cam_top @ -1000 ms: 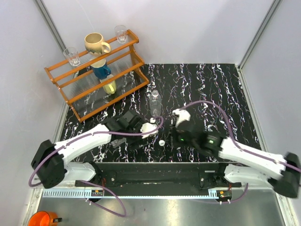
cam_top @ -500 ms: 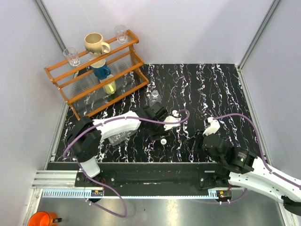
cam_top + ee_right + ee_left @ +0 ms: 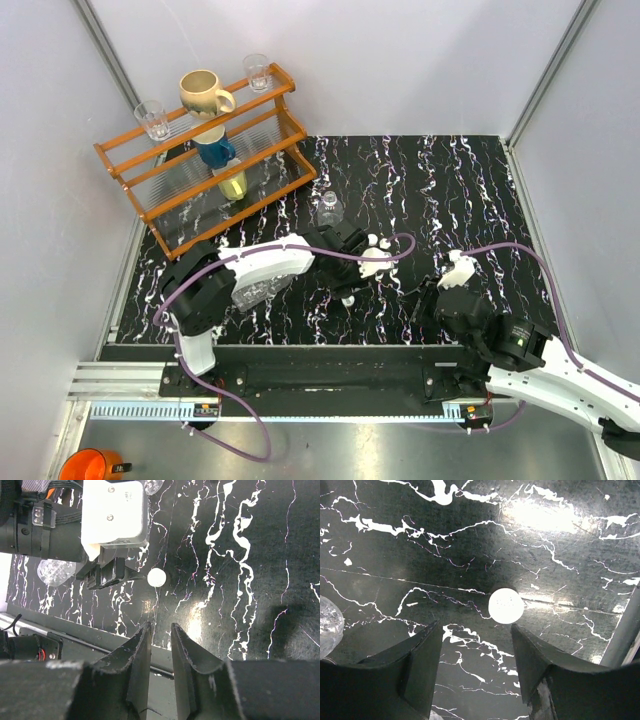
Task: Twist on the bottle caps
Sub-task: Pick up the bottle cap from the center of the board.
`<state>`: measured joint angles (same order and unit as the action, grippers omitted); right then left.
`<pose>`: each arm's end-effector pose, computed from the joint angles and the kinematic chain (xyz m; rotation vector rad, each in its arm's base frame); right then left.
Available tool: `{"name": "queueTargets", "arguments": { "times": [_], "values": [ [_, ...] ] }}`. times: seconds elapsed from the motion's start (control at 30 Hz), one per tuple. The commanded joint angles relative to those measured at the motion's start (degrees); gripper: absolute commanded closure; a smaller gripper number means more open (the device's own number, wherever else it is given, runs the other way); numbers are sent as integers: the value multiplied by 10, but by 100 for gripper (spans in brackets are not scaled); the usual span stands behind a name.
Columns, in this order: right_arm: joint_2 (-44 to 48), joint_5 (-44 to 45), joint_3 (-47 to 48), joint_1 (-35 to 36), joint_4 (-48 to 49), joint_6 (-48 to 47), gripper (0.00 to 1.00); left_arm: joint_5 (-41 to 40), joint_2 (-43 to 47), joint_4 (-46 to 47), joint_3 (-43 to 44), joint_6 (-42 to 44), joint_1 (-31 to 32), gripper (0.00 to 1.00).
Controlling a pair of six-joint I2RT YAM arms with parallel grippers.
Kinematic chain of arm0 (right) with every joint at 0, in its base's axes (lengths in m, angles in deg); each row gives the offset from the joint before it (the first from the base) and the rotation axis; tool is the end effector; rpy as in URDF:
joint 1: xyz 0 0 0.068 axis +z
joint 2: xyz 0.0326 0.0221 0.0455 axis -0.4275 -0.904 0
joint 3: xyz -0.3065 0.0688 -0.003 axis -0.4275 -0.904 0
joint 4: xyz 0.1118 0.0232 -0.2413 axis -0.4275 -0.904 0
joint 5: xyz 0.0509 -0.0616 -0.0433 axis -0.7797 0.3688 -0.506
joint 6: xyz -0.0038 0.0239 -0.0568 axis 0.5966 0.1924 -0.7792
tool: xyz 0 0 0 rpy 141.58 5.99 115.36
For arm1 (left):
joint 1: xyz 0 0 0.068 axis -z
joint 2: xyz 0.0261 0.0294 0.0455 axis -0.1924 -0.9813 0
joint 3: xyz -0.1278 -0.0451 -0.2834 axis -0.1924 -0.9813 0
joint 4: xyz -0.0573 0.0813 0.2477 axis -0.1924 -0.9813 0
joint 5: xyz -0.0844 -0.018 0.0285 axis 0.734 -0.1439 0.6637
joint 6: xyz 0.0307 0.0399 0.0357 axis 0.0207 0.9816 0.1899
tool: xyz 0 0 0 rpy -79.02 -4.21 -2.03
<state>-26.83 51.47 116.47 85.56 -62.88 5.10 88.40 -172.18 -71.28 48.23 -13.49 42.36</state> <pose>0.0597 0.0630 0.2760 0.0653 2.1501 0.6650 0.2270 -0.3242 0.2245 1.7697 2.0615 -0.4599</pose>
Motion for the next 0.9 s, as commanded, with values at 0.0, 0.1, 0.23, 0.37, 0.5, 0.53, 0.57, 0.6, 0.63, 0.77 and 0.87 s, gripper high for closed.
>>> {"name": "queueTargets", "arguments": {
  "times": [0.0, 0.1, 0.23, 0.37, 0.5, 0.53, 0.57, 0.6, 0.63, 0.77, 0.87],
  "values": [
    [5, 25, 0, -2, 1, 5, 69, 23, -12, 15, 23, -12, 6, 40],
    [3, 28, 4, -2, 1, 3, 69, 23, -19, 14, 22, -8, 8, 41],
    [1, 29, 10, -2, 0, 3, 69, 19, -29, 22, 13, -5, 9, 41],
    [3, 29, 10, -2, -1, 3, 68, 22, -36, 27, 12, -7, 9, 41],
    [5, 29, 12, -2, -2, 2, 68, 25, -45, 32, 14, -6, 9, 41],
    [4, 29, 12, -2, -3, 2, 68, 25, -46, 32, 14, -7, 9, 41],
    [3, 28, 13, -2, -3, 2, 68, 26, -48, 34, 14, -7, 9, 42],
    [5, 28, 13, -2, -3, 2, 68, 28, -51, 36, 15, -7, 9, 42],
    [5, 28, 12, -2, -3, 3, 68, 29, -53, 36, 15, -6, 9, 43],
    [6, 26, 14, -2, -3, 3, 68, 30, -62, 40, 15, -4, 9, 45],
    [6, 25, 13, -2, -3, 3, 68, 27, -66, 40, 14, 0, 9, 57]
  ]
}}
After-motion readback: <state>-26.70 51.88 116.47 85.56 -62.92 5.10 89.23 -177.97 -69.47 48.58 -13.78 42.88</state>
